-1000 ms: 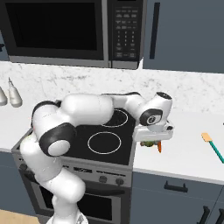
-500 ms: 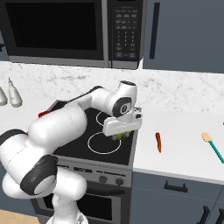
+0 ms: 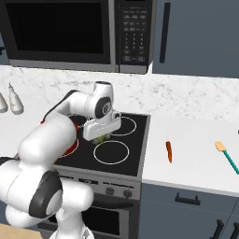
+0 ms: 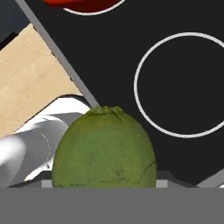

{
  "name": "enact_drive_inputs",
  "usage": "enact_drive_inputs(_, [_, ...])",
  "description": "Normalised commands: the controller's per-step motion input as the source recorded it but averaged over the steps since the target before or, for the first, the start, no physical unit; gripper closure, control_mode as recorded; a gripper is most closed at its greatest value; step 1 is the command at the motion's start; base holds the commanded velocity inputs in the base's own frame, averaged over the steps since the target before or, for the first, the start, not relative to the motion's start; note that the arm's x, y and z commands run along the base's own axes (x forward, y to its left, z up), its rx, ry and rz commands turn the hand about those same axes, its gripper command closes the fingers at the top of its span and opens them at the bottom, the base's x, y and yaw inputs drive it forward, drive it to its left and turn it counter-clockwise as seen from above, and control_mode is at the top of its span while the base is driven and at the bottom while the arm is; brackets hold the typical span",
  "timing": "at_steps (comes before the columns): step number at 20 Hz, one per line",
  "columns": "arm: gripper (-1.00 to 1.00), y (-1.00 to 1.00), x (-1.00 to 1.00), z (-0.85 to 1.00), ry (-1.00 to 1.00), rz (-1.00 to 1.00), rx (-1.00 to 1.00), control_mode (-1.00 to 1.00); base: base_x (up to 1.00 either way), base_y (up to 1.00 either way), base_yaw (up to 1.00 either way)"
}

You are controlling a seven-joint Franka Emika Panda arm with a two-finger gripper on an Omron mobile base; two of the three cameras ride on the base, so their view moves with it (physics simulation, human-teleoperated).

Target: Put the lime and carrot in the pot. Retrieve the spatula and lightly stir the vegetables in the pot.

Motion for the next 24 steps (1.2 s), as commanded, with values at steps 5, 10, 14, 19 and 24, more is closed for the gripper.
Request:
enact_drive_inputs(5, [1.00,1.00,0.56,0.22,0.01,0.18,0.03,-1.00,0.00,0.00,0.00])
enact_drive_inputs(10, [1.00,1.00,0.62,0.06,0.00,0.17,0.10,-1.00,0.00,0.00,0.00])
enact_drive_inputs(14, [1.00,1.00,0.70,-0.16,0.00,0.11,0.09,-1.00,0.00,0.00,0.00])
enact_drive_inputs(19, [1.00,0.97,0.87,-0.28,0.00,0.00,0.00,-1.00,0.00,0.00,0.00])
enact_drive_inputs(24, [1.00,0.55,0.46,-0.49,-0.01,-0.06,0.00,-1.00,0.00,0.00,0.00])
